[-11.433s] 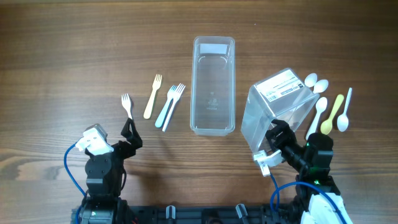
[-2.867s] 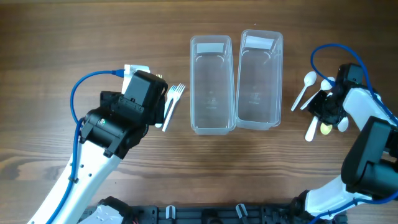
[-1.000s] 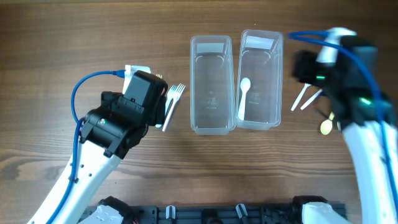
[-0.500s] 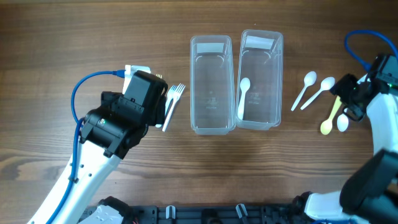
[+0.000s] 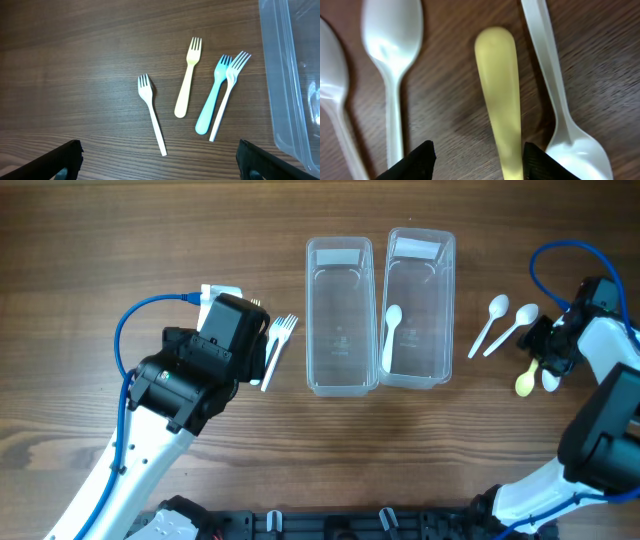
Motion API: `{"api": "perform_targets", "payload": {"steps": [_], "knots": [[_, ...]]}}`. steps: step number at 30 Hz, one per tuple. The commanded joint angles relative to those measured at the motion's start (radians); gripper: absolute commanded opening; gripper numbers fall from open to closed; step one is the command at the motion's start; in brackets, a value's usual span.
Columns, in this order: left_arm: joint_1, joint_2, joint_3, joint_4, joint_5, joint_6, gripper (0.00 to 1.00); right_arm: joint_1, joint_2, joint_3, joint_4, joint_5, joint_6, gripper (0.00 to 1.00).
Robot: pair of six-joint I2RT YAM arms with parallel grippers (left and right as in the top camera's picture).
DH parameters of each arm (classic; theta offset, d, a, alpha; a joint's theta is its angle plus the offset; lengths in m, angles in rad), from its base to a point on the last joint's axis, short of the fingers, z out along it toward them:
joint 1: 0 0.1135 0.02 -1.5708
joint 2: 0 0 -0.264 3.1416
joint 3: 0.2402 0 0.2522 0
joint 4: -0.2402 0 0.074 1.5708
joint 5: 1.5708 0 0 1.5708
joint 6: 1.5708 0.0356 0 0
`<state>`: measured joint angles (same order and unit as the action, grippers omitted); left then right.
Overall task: Pack container
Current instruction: 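Grasp the yellow spoon with the right gripper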
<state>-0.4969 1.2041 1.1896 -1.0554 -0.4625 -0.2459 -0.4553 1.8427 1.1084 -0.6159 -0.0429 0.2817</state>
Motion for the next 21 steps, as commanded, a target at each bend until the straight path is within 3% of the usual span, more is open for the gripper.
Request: {"api": "perform_targets", "payload": {"steps": [1, 4, 6, 8, 10, 15, 21], "knots": [[0.005, -0.005, 0.006, -0.002, 0.01, -0.013, 1.0, -0.005, 0.02, -0.005, -0.001, 0.024, -0.02, 0.54], [0.005, -0.005, 0.006, -0.002, 0.01, -0.013, 1.0, -0.005, 0.022, -0.005, -0.011, 0.024, -0.019, 0.49], [0.005, -0.005, 0.006, -0.001, 0.022, -0.013, 1.0, -0.005, 0.026, -0.005, -0.021, 0.024, -0.019, 0.39], [0.005, -0.005, 0.006, -0.001, 0.049, -0.013, 1.0, -0.004, 0.032, -0.005, -0.032, 0.019, -0.016, 0.22], [0.005, -0.005, 0.006, -0.001, 0.064, -0.014, 1.0, -0.004, 0.033, -0.005, -0.045, 0.017, 0.006, 0.14], [0.005, -0.005, 0.006, -0.001, 0.07, -0.013, 1.0, -0.004, 0.033, -0.005, -0.058, 0.017, 0.013, 0.23], [0.005, -0.005, 0.006, -0.001, 0.07, -0.013, 1.0, -0.004, 0.033, -0.005, -0.059, 0.016, 0.014, 0.24]]}}
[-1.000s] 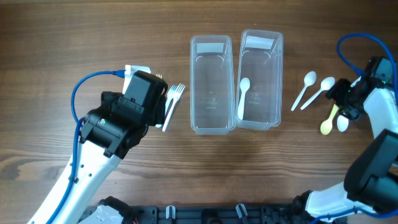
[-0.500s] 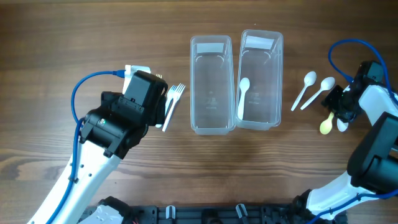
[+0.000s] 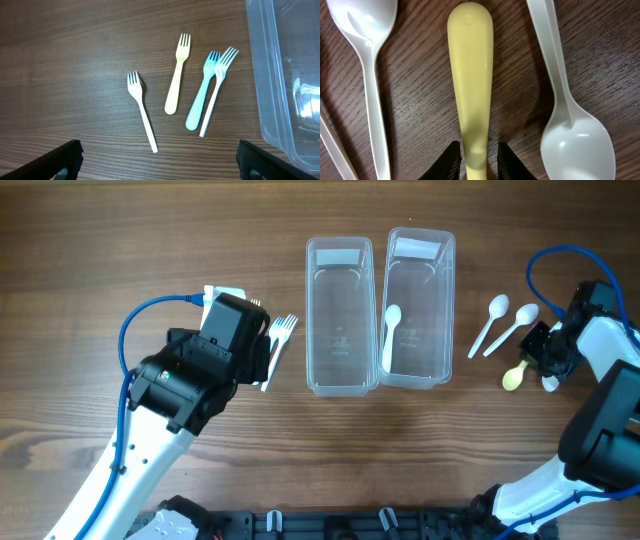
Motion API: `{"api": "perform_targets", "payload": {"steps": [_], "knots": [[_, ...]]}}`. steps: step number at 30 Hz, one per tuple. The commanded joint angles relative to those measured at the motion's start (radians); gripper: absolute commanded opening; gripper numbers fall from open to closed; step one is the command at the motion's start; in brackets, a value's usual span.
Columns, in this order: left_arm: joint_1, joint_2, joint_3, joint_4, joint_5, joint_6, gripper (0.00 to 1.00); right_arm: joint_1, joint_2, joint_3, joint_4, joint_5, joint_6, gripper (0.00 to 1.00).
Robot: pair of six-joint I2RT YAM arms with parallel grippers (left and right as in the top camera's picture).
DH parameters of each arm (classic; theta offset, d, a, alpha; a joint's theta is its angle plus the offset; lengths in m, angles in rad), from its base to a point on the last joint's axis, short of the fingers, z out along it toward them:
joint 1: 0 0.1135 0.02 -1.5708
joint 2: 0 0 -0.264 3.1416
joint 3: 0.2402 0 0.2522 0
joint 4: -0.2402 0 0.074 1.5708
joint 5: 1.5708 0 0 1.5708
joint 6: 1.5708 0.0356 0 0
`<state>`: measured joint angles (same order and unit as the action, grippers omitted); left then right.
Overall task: Pack container
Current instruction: 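Grasp the yellow spoon with the right gripper, then place the yellow spoon into the right container and release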
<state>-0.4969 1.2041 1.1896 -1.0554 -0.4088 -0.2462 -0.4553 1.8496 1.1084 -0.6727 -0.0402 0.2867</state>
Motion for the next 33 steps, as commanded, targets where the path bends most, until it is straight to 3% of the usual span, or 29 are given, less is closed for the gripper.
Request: {"api": "perform_targets", "payload": {"steps": [1, 6, 14, 19, 27, 33], "knots": [[0.005, -0.005, 0.006, -0.001, 0.016, -0.013, 1.0, -0.004, 0.026, -0.006, -0.002, 0.014, 0.009, 0.23], [0.005, -0.005, 0.006, -0.001, 0.016, -0.013, 1.0, -0.004, 0.026, -0.051, 0.033, 0.014, 0.032, 0.25], [0.005, -0.005, 0.006, -0.001, 0.016, -0.013, 1.0, -0.004, 0.026, -0.069, 0.045, -0.043, 0.034, 0.09], [0.005, -0.005, 0.006, -0.001, 0.016, -0.013, 1.0, -0.002, -0.023, -0.034, 0.001, -0.119, 0.035, 0.04], [0.005, -0.005, 0.006, -0.001, 0.016, -0.013, 1.0, 0.097, -0.365, 0.067, -0.051, -0.303, 0.035, 0.04], [0.005, -0.005, 0.006, -0.001, 0.016, -0.013, 1.0, 0.313, -0.581, 0.071, 0.005, -0.282, 0.053, 0.04]]}}
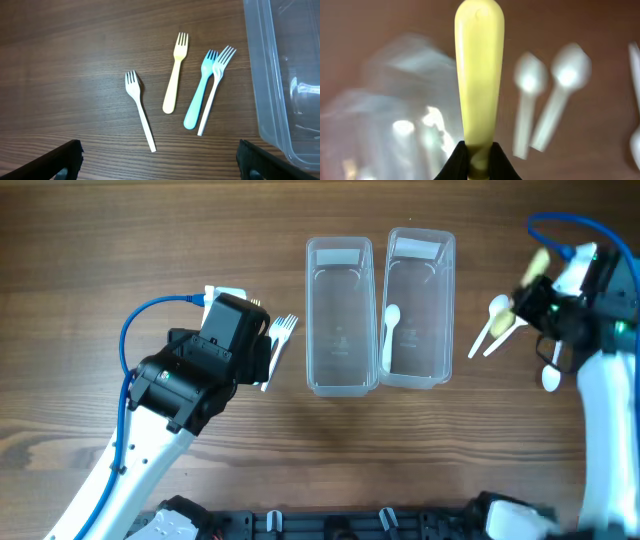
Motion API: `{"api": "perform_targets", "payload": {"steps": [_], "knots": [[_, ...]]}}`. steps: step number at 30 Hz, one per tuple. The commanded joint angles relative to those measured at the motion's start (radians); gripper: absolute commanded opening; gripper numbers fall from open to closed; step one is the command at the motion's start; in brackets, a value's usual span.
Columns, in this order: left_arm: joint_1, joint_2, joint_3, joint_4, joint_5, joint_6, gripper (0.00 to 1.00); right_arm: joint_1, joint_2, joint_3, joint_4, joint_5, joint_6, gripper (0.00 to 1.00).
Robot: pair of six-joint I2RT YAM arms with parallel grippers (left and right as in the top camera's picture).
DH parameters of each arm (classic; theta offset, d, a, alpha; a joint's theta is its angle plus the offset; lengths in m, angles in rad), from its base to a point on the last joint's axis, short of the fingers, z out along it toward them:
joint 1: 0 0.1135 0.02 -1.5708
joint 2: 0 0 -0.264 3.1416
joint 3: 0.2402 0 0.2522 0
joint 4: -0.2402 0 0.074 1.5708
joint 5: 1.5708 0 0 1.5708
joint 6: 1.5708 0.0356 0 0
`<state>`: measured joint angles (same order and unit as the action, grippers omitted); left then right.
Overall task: Pack container
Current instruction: 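Place the yellow spoon into the right container and release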
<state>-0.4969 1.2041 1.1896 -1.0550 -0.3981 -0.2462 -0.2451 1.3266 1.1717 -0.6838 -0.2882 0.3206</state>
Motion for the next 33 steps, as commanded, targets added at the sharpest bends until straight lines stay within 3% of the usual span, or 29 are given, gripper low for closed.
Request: {"api": "perform_targets", "payload": {"steps": [1, 6, 12, 15, 18, 20, 26, 29, 33], "knots": [[0.005, -0.005, 0.006, -0.001, 0.005, -0.013, 1.0, 0.142, -0.061, 0.007, 0.024, -0.014, 0.019, 0.04], [0.005, -0.005, 0.006, -0.001, 0.005, -0.013, 1.0, 0.305, 0.019, -0.015, 0.057, 0.129, 0.02, 0.04], [0.005, -0.005, 0.006, -0.001, 0.005, -0.013, 1.0, 0.394, 0.272, -0.022, 0.105, 0.135, 0.015, 0.05], [0.005, -0.005, 0.006, -0.001, 0.005, -0.013, 1.0, 0.393, 0.309, -0.018, 0.121, 0.124, -0.025, 0.2], [0.005, -0.005, 0.006, -0.001, 0.005, -0.013, 1.0, 0.373, 0.282, 0.009, 0.118, 0.172, -0.047, 0.48], [0.005, -0.005, 0.006, -0.001, 0.005, -0.013, 1.0, 0.341, 0.244, 0.027, 0.11, 0.225, -0.047, 0.57], [0.005, -0.005, 0.006, -0.001, 0.005, -0.013, 1.0, 0.081, 0.088, 0.035, 0.074, 0.285, -0.021, 0.66], [0.005, -0.005, 0.006, -0.001, 0.005, -0.013, 1.0, -0.082, 0.076, 0.03, 0.061, 0.289, 0.01, 0.65], [0.005, -0.005, 0.006, -0.001, 0.005, -0.013, 1.0, -0.269, 0.128, -0.013, 0.083, 0.289, 0.047, 0.53]]}}
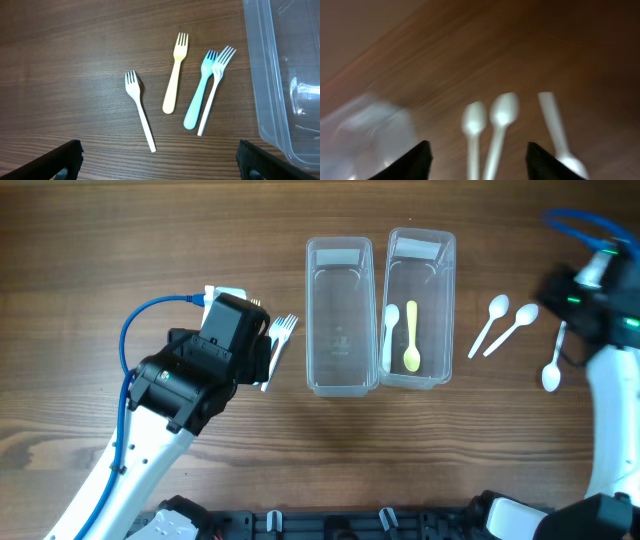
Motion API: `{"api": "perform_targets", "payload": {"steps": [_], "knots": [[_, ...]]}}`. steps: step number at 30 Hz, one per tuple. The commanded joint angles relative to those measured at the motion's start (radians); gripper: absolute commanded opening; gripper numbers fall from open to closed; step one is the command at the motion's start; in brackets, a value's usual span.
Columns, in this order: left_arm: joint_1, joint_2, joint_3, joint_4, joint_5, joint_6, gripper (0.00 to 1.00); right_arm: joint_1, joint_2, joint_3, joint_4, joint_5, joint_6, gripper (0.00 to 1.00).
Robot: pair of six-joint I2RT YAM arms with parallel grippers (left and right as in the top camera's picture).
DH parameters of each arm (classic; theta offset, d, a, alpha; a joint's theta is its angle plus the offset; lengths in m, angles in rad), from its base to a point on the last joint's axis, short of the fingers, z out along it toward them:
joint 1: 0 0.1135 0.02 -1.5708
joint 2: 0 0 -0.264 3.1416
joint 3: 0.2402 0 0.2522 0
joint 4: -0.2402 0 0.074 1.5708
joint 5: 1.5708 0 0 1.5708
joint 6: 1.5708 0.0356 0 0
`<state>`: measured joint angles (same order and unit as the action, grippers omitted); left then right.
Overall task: Pack container
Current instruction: 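Place the yellow spoon into the right container and release, then grasp the long white spoon with the right gripper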
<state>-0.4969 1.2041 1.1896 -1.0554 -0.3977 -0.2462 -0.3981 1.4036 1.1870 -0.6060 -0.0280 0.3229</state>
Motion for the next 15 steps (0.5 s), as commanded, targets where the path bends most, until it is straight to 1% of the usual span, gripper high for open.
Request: {"api": "perform_targets", "payload": {"steps": [1, 4, 6, 7, 9, 12, 13, 15], "knots": [[0.005, -0.005, 0.006, -0.001, 0.005, -0.013, 1.0, -0.149, 0.077, -0.035, 0.008, 0.026, 0.044, 0.53], [0.005, -0.005, 0.006, -0.001, 0.005, -0.013, 1.0, -0.209, 0.175, -0.036, 0.016, -0.014, 0.029, 0.52], [0.005, -0.005, 0.006, -0.001, 0.005, -0.013, 1.0, -0.223, 0.241, -0.036, 0.041, -0.078, -0.047, 0.61], [0.005, -0.005, 0.006, -0.001, 0.005, -0.013, 1.0, -0.224, 0.27, -0.036, 0.051, -0.107, -0.09, 0.62], [0.005, -0.005, 0.006, -0.001, 0.005, -0.013, 1.0, -0.224, 0.323, -0.036, 0.065, -0.127, -0.141, 0.62], [0.005, -0.005, 0.006, -0.001, 0.005, -0.013, 1.0, -0.224, 0.393, -0.036, 0.079, -0.126, -0.25, 0.52], [0.005, -0.005, 0.006, -0.001, 0.005, -0.013, 1.0, -0.224, 0.417, -0.036, 0.079, -0.126, -0.282, 0.5], [0.005, -0.005, 0.006, -0.001, 0.005, -0.013, 1.0, -0.224, 0.439, -0.036, 0.079, -0.126, -0.29, 0.49]]}}
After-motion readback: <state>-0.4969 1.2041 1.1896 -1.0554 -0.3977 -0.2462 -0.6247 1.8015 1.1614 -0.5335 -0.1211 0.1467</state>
